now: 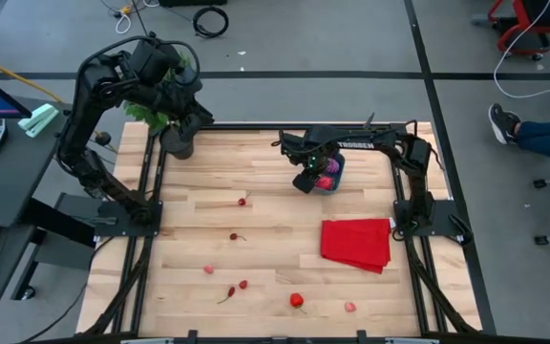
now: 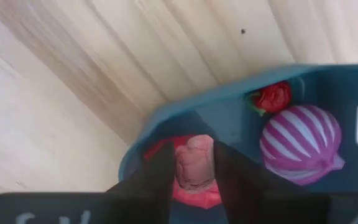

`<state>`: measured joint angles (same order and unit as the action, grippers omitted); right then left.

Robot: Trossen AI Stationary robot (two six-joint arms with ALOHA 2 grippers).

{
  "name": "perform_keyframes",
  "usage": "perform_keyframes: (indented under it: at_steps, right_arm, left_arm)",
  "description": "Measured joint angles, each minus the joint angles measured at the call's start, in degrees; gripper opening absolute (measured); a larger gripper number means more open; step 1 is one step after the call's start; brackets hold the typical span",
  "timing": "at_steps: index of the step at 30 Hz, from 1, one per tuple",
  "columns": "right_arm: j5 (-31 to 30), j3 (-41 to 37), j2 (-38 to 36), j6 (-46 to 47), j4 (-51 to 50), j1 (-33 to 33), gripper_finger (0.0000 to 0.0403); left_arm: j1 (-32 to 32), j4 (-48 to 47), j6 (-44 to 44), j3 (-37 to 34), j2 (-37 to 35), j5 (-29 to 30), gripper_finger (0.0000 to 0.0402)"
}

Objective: Pick and placing Produce into tupperware
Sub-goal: Put the peach into the bin, then put the berry into the bin

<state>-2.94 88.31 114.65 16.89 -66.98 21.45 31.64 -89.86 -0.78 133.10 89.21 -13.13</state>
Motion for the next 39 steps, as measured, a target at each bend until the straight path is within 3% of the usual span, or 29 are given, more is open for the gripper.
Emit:
perform_keyframes:
  at_steps: [11,15,20,26,32,39]
  right_arm:
    - [0.1,0.0,-0.1,0.2,-2.7,0.0,0.0178]
    - [3.6,0.0,-1.9,2.1,-4.9,-0.7,0.0185]
    - [5.0,0.0,-8.3,2.2,-3.4,-3.5,0.0183]
    - [4.4,0.0,-21.6,7.1,-0.5,-8.1,0.0184]
    - [0.6,0.0,-34.4,10.7,5.4,-16.2,0.0182]
    - [-5.6,0.0,-43.3,17.8,7.5,-26.6,0.0181]
  left_arm:
    - [0.0,-0.1,-1.0,0.0,0.0,0.0,0.0085]
    - [-0.3,-0.1,-5.2,0.0,0.0,0.0,0.0086]
    - [-3.1,-0.1,-9.2,0.0,0.0,0.0,0.0085]
    - [-10.9,-0.1,-15.5,-1.0,-0.1,0.0,0.0080]
    - [-21.2,-0.1,-26.3,-9.8,-1.1,5.6,0.0072]
    - [-32.9,0.0,-42.7,-30.5,-7.5,15.8,0.0055]
